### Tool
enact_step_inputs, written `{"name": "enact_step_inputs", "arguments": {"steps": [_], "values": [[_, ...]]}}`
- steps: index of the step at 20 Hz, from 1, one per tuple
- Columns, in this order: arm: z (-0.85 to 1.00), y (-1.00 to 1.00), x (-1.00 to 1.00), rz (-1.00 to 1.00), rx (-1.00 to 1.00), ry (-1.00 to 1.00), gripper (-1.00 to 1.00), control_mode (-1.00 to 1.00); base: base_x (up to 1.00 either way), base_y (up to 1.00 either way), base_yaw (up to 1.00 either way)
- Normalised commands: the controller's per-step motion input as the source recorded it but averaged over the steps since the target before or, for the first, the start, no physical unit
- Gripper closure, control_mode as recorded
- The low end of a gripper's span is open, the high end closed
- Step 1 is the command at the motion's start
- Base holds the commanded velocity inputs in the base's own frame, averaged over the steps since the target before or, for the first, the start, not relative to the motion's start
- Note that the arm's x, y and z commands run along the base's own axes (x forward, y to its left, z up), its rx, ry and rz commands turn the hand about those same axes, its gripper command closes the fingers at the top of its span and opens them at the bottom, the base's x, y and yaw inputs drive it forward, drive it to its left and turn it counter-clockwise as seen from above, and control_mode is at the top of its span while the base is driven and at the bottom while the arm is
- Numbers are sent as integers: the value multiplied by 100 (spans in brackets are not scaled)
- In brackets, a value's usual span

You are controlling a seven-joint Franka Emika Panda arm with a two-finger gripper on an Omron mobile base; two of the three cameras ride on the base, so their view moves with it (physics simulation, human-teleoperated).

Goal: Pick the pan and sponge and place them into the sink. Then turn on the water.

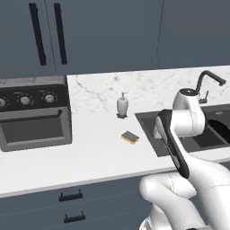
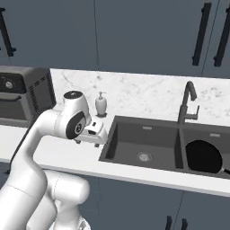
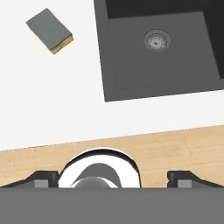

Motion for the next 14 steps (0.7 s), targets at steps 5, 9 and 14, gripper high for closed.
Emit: {"name": "enact_step_inputs", "arguments": {"steps": [5,9,14], "values": [[0,0,0,0,0,0,-100,100,0,27,0],[0,0,0,0,0,0,-100,100,0,20,0],[0,0,0,0,0,0,-100,100,7,32,0]]}}
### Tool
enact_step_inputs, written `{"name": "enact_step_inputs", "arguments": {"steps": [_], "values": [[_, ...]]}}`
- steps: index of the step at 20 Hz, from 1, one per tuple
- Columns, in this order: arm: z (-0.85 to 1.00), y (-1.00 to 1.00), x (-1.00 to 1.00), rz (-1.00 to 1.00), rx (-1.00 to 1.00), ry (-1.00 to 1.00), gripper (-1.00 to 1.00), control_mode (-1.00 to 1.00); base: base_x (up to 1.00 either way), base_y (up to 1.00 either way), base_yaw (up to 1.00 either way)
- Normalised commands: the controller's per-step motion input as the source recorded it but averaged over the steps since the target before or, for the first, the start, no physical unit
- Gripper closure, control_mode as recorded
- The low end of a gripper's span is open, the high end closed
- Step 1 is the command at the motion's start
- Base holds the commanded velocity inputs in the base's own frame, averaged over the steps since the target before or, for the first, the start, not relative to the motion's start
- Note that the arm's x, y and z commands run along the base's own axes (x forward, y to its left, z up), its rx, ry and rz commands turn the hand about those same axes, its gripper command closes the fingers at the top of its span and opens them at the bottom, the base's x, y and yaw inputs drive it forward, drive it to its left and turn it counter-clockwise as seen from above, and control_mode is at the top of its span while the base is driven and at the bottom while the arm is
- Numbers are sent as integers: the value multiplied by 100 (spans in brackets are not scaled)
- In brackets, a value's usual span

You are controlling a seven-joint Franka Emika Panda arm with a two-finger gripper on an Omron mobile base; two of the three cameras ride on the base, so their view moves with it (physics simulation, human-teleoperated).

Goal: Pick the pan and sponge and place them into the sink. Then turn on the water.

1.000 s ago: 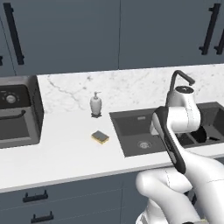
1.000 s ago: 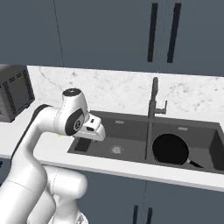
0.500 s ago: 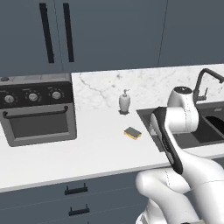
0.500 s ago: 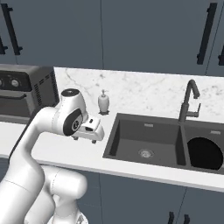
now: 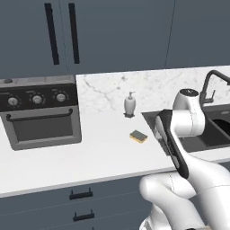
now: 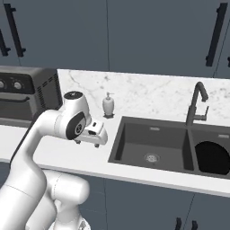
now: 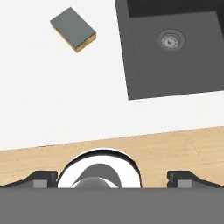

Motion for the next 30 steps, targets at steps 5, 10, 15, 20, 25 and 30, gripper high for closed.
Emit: {"name": "enact_step_inputs", "arguments": {"steps": [5,10,15,20,25,30], "values": [[0,0,0,0,0,0,-100,100,2,42,0],[0,0,0,0,0,0,-100,100,11,25,0],[0,0,0,0,0,0,-100,100,29,7,0],[0,0,0,0,0,0,-100,100,34,0,1],[0,0,0,0,0,0,-100,100,34,0,0],[0,0,39,0,0,0,-100,-100,8,0,0]]}}
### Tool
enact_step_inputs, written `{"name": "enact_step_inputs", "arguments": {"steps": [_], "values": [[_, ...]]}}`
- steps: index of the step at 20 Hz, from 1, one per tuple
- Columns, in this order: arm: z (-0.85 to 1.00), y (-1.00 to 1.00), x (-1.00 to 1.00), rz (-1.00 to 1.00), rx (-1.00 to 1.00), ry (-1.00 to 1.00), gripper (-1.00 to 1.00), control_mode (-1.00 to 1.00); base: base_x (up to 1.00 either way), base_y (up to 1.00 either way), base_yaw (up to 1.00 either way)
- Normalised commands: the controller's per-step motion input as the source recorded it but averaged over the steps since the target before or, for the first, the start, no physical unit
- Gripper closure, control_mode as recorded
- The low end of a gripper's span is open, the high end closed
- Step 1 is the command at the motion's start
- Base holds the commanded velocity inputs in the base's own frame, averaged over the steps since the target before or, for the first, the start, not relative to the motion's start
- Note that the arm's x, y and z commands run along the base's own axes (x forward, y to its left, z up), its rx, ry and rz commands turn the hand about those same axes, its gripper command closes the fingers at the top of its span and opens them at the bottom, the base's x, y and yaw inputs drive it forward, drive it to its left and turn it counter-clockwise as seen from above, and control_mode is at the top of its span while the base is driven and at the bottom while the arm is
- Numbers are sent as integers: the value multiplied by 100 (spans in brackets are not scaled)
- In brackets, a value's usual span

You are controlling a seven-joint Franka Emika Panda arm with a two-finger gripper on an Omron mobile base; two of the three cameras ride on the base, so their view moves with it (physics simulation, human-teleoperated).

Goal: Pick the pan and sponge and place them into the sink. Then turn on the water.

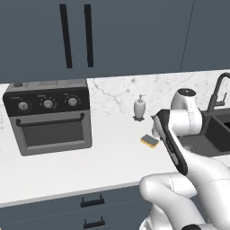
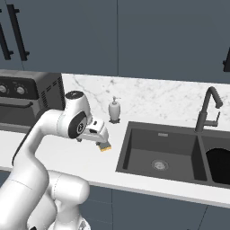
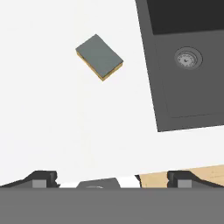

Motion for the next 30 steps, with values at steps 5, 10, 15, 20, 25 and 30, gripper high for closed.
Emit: {"name": "enact_step_inputs", "arguments": {"steps": [5,10,15,20,25,30], "values": [[-8,0,70,4,0,0,-100,-100,0,0,0],[-32,0,67,17,0,0,-100,-100,0,0,0],[-30,0,32,21,0,4,-100,-100,0,0,0],[-24,7,19,16,0,4,-100,-100,0,0,0],[-4,15,13,2,-1,13,-100,-100,0,0,0],[-18,4,19,4,0,9,-100,-100,0,0,0]]}}
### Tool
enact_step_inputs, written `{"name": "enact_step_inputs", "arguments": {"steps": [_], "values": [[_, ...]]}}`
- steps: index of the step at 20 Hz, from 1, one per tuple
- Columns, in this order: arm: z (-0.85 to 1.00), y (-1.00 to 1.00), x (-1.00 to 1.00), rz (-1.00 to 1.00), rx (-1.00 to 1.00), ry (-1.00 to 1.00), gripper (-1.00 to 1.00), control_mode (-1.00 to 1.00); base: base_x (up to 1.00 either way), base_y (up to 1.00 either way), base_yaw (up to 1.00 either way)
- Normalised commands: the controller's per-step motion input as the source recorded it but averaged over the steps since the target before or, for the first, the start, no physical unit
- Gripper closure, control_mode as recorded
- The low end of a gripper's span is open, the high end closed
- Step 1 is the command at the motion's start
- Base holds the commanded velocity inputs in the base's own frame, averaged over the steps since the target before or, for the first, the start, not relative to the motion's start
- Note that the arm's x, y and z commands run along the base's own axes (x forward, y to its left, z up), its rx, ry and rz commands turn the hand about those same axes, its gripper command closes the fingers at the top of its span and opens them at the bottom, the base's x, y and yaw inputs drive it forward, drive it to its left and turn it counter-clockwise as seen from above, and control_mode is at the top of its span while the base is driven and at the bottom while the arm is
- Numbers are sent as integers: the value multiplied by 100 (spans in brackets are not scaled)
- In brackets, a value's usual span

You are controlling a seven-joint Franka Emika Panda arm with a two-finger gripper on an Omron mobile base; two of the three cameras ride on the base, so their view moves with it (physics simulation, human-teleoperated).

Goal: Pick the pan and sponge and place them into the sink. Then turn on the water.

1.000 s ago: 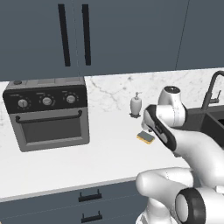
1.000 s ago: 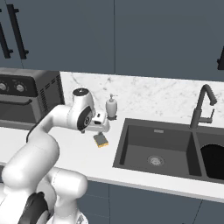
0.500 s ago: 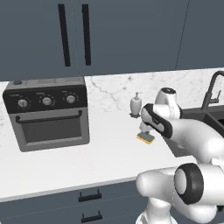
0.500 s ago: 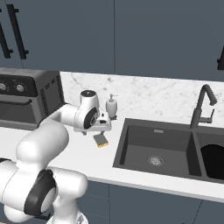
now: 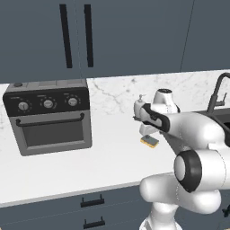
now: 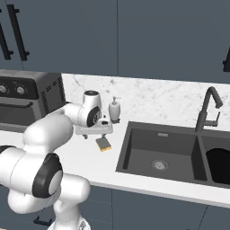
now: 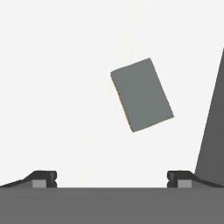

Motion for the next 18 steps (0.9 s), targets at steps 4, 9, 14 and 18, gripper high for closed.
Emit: {"name": "enact_step_inputs", "arguments": {"steps": [4,9,14,18], "values": [[-26,0,24,5,0,3,-100,-100,0,0,0],[-29,0,21,5,0,1,-100,-100,0,0,0],[-27,-4,15,2,0,0,-100,-100,0,0,0],[-19,0,29,0,0,0,-100,-100,0,0,0]]}}
